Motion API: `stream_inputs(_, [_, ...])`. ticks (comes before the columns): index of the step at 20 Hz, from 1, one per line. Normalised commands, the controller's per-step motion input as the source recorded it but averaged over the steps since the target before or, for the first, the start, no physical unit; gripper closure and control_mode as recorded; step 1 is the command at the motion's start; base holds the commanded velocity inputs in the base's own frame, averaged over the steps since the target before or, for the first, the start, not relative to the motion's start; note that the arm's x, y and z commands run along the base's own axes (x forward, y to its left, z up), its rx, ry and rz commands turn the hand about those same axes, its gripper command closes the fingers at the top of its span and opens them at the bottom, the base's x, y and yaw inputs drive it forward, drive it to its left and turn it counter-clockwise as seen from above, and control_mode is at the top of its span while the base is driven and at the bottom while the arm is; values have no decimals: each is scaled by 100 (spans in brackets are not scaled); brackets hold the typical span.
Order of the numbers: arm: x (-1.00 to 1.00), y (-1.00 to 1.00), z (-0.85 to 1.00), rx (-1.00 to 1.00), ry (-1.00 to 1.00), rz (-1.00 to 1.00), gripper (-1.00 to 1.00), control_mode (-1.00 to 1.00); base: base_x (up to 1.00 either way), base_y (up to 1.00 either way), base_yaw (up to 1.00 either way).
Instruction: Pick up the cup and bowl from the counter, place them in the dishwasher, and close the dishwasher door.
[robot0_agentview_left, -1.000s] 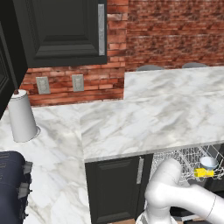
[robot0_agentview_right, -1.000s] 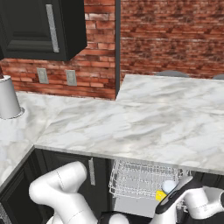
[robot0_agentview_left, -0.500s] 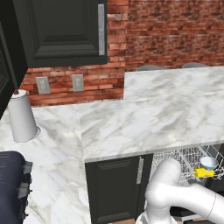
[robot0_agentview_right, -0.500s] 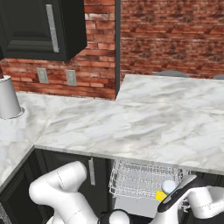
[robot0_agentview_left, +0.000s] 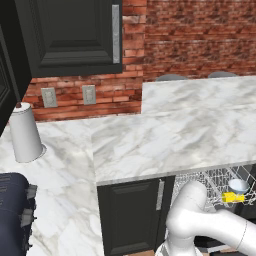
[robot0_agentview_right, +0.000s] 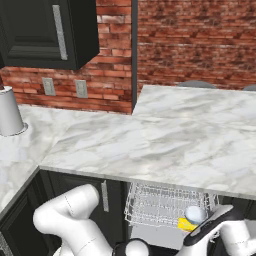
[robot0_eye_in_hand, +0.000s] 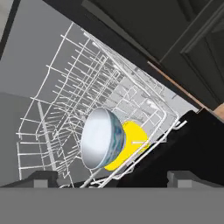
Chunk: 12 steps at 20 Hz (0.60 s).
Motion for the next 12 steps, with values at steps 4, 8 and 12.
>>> stream_inputs(4, [-44,0,0,1,-1,1,-100,-100,0,0,0])
stream_inputs(8, [-62,0,0,0,-7,0,-100,-100,0,0,0])
stream_inputs(12, [-57,4,0,0,-13,0,-100,-100,0,0,0])
